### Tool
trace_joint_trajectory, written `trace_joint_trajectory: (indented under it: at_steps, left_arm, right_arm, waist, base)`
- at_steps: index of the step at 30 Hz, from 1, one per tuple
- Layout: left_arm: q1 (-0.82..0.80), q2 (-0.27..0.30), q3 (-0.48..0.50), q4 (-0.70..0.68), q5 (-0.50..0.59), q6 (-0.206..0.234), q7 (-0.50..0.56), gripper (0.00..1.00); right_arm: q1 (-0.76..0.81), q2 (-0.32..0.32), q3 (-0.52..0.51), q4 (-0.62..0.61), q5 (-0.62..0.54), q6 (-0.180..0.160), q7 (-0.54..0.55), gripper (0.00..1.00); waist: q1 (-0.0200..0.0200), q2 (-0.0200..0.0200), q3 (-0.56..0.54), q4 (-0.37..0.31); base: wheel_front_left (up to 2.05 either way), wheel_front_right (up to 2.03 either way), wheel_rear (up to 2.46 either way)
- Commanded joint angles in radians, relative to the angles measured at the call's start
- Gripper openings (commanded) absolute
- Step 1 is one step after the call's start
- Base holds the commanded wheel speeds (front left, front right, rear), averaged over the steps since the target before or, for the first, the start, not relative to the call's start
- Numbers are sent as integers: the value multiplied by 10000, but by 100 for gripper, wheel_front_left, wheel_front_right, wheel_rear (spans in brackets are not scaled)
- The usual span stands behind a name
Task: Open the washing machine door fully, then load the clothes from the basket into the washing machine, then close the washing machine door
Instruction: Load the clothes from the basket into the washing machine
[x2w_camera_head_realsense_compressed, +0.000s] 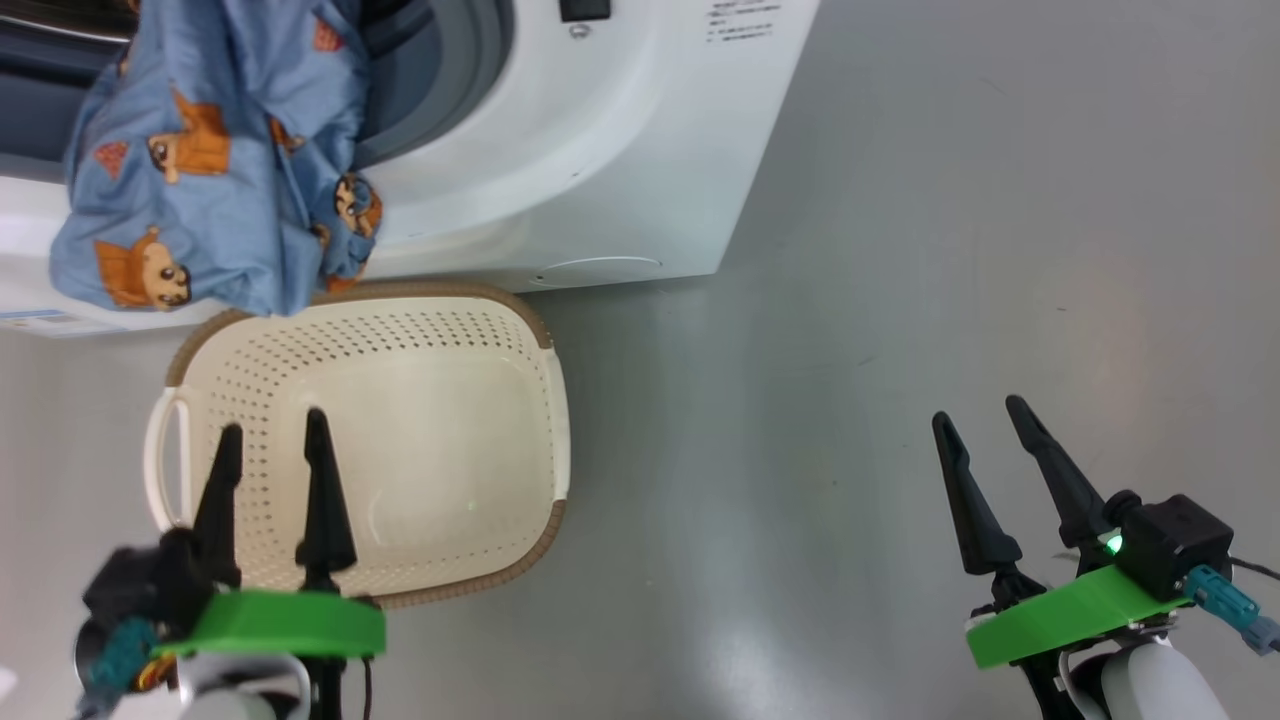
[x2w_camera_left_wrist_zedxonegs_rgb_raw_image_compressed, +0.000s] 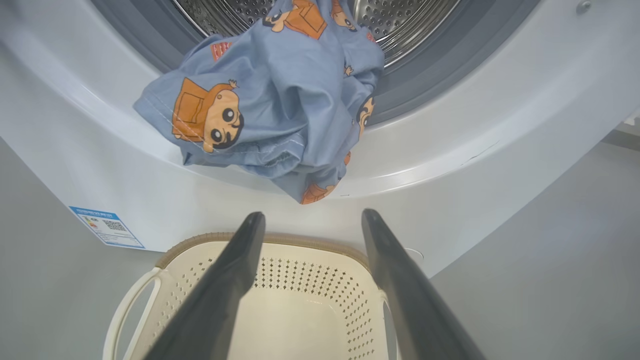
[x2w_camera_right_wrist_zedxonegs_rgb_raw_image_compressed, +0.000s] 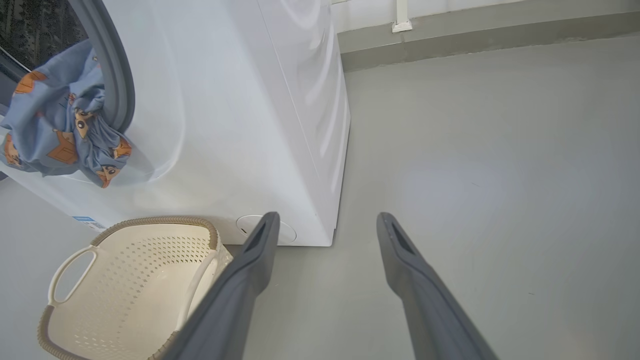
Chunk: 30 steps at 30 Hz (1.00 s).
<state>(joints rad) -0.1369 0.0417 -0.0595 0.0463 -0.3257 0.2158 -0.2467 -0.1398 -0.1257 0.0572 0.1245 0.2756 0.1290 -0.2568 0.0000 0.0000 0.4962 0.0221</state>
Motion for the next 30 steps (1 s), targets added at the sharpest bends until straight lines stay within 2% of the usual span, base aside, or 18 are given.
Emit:
trace_joint_trajectory:
  at_steps: [1,11,18,30]
  left_arm:
    - [-364,139,327,51,-98,-22,-94,100]
    - [-2359,444,615,1825,147,-265,-145,100]
    - [-3114,600,957,2500,393,-324,-148,100]
    - [-4492,505,1447,4027,798,-351,-150,100]
  right_arm:
    - [-66,-23,262,-219,-114,17,-49,100]
    - [-142,-9,303,-256,-122,17,-49,100]
    - [-175,21,312,-275,-131,17,-49,100]
    - [-257,27,450,-282,-141,17,-49,100]
  waist:
    - [0,0,79,-111]
    - [0,0,376,-566]
    - [0,0,525,-806]
    - [0,0,794,-1044]
  base:
    - [0,0,0]
    - [0,0,0]
    - [0,0,0]
    - [0,0,0]
